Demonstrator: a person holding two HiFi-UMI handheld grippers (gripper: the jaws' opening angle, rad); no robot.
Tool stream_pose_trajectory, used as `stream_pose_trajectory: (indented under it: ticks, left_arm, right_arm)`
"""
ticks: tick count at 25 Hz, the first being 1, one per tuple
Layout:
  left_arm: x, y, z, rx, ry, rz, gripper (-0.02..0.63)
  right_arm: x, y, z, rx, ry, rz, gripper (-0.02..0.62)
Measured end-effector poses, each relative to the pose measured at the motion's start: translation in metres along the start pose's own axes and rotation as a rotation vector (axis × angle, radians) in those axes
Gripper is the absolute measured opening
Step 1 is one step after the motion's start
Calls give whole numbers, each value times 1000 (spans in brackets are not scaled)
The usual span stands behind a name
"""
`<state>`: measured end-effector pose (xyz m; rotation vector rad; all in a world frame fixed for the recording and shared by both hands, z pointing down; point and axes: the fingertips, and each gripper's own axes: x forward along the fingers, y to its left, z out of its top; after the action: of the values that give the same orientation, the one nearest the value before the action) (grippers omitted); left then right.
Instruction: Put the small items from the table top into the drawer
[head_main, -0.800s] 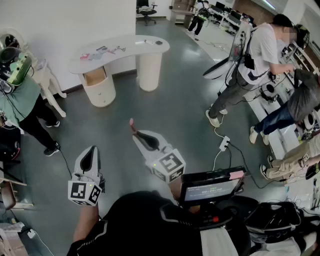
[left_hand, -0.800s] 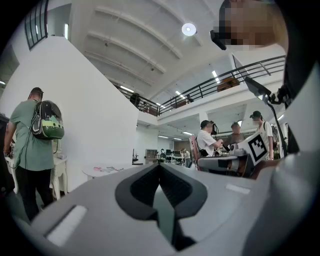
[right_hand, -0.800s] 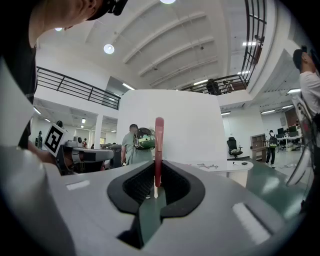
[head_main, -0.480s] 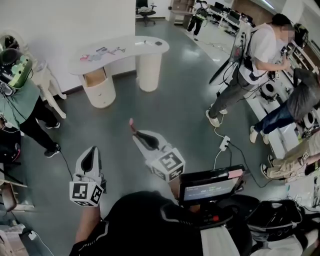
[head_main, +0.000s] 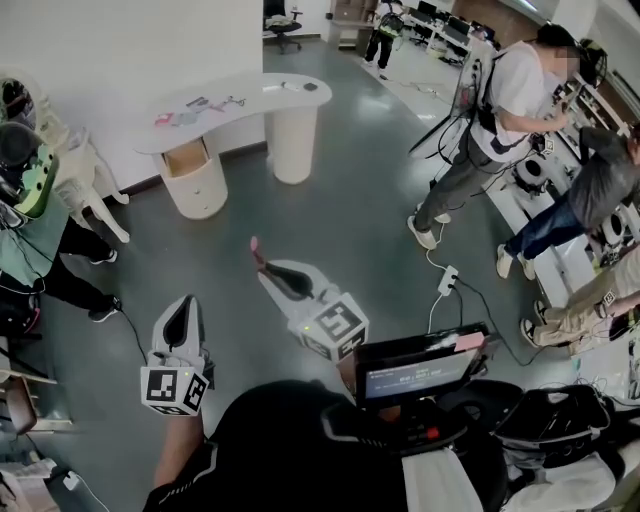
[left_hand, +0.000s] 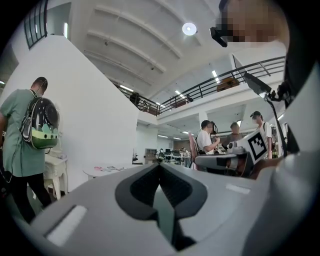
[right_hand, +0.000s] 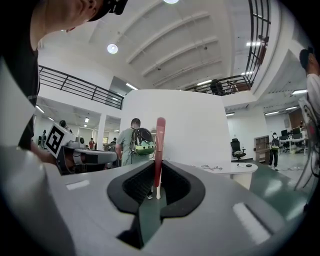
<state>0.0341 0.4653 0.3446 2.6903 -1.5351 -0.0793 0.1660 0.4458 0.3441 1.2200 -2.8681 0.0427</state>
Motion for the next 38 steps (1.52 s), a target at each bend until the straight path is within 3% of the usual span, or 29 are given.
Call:
stream_pose_trajectory:
  ticks: [20,29,38]
  left_arm:
    - [-53,55,-2,-10,-63,-34,0]
    - [-40,70,-6,-41,-58,-46,0]
    - [9,95,8,-14,-55,19,0]
  right_arm:
    - [37,74,-8,0,27,-32,44]
    - [63,59,-2,-17,22,-7,44]
    - [108,8,5,25,-12,68,45]
